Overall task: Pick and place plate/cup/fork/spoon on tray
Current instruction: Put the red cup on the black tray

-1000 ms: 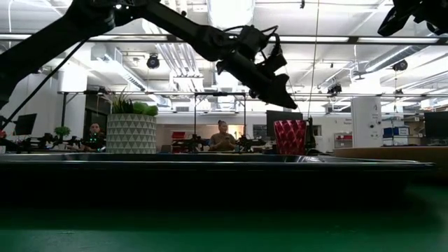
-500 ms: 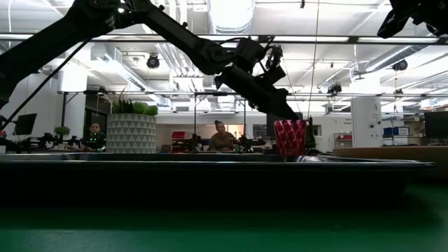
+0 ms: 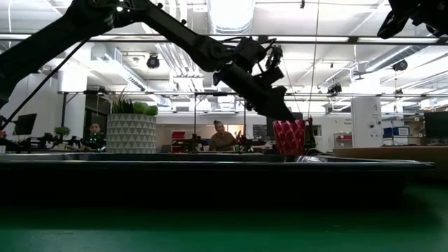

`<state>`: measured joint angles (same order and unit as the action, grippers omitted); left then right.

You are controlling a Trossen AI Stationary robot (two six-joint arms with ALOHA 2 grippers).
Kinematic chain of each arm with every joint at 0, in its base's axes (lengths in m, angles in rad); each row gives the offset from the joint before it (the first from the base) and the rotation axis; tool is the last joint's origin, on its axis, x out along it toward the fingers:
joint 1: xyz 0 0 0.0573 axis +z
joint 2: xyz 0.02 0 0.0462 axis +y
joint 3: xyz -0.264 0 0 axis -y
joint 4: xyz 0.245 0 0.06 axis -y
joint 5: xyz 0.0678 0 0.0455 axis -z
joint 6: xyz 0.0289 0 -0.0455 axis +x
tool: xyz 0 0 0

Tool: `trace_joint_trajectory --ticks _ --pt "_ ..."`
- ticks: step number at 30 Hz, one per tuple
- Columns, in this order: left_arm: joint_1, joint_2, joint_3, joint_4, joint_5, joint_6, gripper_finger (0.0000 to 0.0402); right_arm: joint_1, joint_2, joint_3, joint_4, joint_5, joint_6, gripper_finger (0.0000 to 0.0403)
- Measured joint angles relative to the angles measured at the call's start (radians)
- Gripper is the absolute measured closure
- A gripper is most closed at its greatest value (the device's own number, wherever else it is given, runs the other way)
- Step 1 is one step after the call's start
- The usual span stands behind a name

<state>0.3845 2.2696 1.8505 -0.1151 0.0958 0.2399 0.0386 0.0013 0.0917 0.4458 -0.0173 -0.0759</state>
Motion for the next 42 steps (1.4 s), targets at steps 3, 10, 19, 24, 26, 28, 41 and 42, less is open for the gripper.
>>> trace_joint_trajectory --ticks 3,10,19,24,26,28,41,42 --pt "0.0 0.0 -0.002 0.002 -0.018 -0.004 0.0206 0.0 0.0 0.0 0.0 0.017 -0.001 0.0394" --pt "0.0 0.0 0.005 -0.007 -0.028 0.006 0.0206 0.0 0.0 0.0 -0.005 0.02 -0.005 0.0394" --pt "0.002 0.0 0.005 -0.008 -0.053 0.094 0.0212 0.0 0.0 0.0 -0.005 0.019 -0.004 0.0394" --pt "0.002 0.0 0.005 -0.008 -0.072 0.082 0.0255 0.0 0.0 0.0 -0.005 0.019 -0.004 0.0394" --pt "0.002 0.0 0.005 -0.008 -0.074 0.081 0.0277 0.0 0.0 0.0 -0.007 0.019 -0.004 0.0394" --pt "0.002 0.0 0.005 -0.007 -0.074 0.081 0.0298 0.0 0.0 0.0 -0.012 0.019 -0.004 0.0394" --pt "0.001 -0.002 0.002 -0.016 -0.067 0.081 0.0396 0.0 0.0 0.0 -0.022 0.019 -0.006 0.0394" --pt "0.001 -0.002 0.001 -0.017 -0.068 0.08 0.0398 0.0 0.0 0.0 -0.022 0.019 -0.005 0.0394"
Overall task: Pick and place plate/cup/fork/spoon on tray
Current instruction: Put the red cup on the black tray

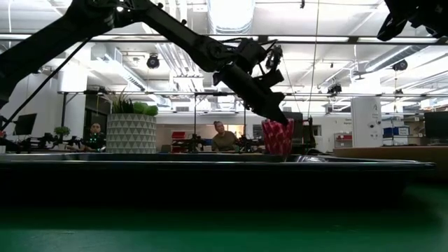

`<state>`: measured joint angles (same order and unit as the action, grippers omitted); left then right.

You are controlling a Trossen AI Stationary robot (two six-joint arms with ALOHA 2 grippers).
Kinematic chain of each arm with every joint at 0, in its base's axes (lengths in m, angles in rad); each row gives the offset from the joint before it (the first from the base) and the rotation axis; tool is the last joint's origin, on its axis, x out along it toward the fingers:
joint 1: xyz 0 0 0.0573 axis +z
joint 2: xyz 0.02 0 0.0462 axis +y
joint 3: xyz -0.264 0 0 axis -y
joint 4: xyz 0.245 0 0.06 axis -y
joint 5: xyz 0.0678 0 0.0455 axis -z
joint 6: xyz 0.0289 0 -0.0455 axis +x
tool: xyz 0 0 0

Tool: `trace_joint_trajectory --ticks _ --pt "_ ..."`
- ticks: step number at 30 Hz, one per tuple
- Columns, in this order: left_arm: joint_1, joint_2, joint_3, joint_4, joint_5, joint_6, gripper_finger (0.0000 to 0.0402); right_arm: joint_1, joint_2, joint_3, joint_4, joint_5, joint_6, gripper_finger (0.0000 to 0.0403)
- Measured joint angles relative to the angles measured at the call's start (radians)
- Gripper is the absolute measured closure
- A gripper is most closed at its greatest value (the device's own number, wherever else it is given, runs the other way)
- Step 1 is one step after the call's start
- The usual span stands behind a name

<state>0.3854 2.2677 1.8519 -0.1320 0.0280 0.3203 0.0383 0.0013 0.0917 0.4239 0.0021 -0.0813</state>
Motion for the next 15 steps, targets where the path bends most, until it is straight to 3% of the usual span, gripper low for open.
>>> trace_joint_trajectory --ticks 15 --pt "-0.003 -0.052 0.0 0.009 -0.007 0.001 0.0401 0.0 0.0 0.0 0.0 -0.001 0.002 0.0394"
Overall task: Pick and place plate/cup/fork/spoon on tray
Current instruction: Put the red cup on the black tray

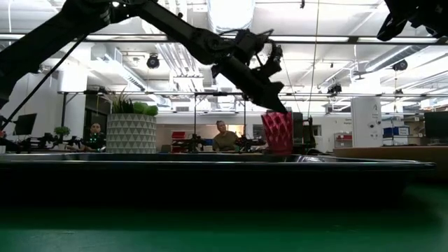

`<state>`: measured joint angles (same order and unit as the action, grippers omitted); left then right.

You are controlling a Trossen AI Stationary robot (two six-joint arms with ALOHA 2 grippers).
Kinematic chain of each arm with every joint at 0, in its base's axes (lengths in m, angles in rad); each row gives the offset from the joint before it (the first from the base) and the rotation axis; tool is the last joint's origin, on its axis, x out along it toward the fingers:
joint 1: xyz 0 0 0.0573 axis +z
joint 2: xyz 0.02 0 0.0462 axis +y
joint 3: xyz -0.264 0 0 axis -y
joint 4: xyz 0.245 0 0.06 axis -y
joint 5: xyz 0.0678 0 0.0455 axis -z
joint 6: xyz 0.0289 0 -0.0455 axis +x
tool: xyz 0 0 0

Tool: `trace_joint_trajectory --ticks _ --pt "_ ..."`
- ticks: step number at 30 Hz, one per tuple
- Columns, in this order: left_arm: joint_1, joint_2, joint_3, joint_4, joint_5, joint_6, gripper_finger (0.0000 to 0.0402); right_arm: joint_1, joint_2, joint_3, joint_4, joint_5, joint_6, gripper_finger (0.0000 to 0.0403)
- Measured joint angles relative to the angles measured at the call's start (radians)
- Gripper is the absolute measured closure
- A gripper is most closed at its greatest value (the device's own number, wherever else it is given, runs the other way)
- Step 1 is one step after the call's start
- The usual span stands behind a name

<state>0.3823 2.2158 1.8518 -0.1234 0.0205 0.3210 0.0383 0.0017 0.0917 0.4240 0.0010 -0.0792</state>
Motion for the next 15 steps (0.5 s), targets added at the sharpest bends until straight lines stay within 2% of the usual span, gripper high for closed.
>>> trace_joint_trajectory --ticks 7,15 --pt "-0.011 -0.066 -0.007 -0.013 -0.001 0.004 0.0401 0.0 0.0 0.0 0.0 0.0 0.0 0.0394" --pt "-0.073 -0.187 -0.01 -0.219 -0.005 -0.001 0.0401 0.0 0.002 0.0 -0.003 0.0 0.027 0.0394"
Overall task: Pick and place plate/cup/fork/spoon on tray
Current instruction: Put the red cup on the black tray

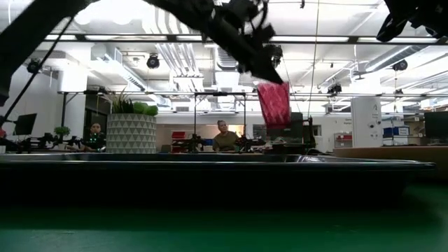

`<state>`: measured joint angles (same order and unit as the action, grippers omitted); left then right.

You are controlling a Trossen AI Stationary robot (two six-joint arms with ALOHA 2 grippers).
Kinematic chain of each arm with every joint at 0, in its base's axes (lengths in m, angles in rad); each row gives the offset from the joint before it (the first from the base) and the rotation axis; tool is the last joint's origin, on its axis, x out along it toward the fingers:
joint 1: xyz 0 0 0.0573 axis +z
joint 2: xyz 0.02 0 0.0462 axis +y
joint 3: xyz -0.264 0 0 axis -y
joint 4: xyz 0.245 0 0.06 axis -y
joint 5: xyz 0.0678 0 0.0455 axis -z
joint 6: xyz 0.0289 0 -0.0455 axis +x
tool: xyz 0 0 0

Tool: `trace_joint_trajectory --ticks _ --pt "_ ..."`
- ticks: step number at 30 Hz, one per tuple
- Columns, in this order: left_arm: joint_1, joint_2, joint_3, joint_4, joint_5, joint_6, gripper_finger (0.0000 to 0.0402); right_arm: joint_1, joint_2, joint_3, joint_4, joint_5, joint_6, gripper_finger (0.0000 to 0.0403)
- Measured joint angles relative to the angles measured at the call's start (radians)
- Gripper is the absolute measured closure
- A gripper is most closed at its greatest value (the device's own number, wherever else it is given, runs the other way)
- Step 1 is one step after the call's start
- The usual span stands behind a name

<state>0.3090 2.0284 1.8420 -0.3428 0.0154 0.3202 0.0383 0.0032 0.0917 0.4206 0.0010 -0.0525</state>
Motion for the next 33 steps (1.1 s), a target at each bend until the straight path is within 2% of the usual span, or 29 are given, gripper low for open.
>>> trace_joint_trajectory --ticks 10,16,26,33 --pt "-0.213 -0.178 -0.033 -0.29 -0.076 -0.034 0.0402 0.0 0.0 0.0 -0.005 0.0 0.016 0.0394" --pt "-0.336 -0.297 -0.2 -0.32 -0.076 -0.136 0.0402 0.0 0.001 0.0 -0.019 0.0 0.018 0.0394" --pt "-0.504 -0.521 -0.539 -0.303 -0.124 -0.55 0.0401 0.0 0.006 0.0 -0.024 0.0 0.019 0.0394" --pt "-0.608 -0.641 -0.678 -0.362 -0.209 -0.812 0.0401 0.0 0.008 0.0 -0.026 0.0 0.018 0.0394"
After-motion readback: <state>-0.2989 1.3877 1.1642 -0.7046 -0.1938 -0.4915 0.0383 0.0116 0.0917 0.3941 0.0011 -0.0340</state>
